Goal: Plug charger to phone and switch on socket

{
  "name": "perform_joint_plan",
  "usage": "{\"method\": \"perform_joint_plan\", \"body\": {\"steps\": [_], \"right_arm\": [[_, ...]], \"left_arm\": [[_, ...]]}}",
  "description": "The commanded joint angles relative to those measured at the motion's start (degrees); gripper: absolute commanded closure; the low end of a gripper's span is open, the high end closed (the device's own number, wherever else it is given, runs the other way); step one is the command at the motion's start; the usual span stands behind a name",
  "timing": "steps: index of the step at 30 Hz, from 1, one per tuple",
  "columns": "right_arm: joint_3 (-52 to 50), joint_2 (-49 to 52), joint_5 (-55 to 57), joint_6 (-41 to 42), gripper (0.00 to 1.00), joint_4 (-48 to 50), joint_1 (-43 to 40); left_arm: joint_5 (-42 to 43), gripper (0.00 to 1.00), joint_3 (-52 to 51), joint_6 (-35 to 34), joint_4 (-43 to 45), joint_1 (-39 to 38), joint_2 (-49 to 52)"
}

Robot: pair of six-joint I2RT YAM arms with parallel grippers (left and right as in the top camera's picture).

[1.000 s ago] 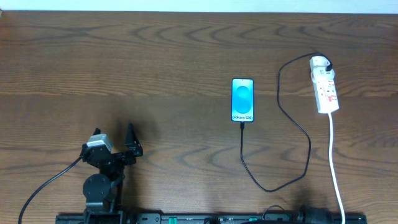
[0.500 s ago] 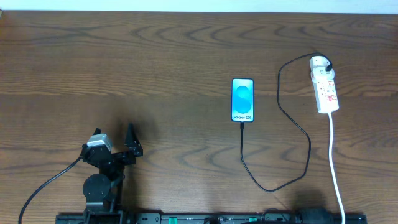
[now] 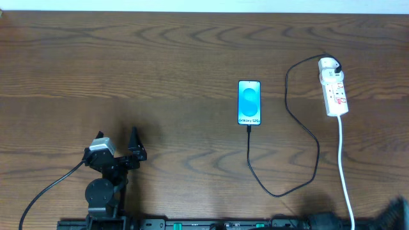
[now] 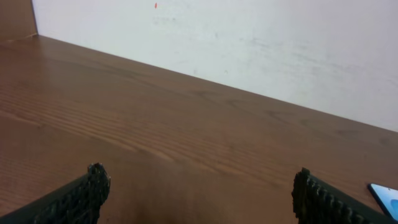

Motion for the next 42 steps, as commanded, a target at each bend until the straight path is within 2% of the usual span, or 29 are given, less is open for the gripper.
{"method": "perform_joint_plan", "body": {"steps": [1, 8, 12, 31, 36, 42], "right_arm": [[-7.93, -0.04, 2.69, -0.42, 0.01, -0.22, 0.37], [-27.19, -0.02, 2.89, -0.39, 0.01, 0.2, 0.37], [-33.11, -0.02, 2.97, -0.42, 0.01, 0.09, 0.37], [-35.32, -0.04, 4.46, -0.24, 0.01, -2.49, 0.24], [-37.68, -0.04, 3.98, -0.22, 0.01, -2.27, -4.59], [-42.97, -0.13, -0.22, -0.24, 0.01, 2.32, -9.97]], "left_arm": [[-0.48, 0.04, -1.6, 0.59, -1.42, 0.35, -0.31], [-0.48, 0.04, -1.6, 0.59, -1.42, 0.35, -0.31], [-0.48, 0.04, -1.6, 0.59, -1.42, 0.35, -0.31], [-0.5, 0.04, -1.6, 0.57, -1.42, 0.35, -0.28], [-0.48, 0.04, -1.6, 0.59, -1.42, 0.35, -0.31], [-0.48, 0.04, -1.6, 0.59, -1.42, 0.35, -0.31]]}}
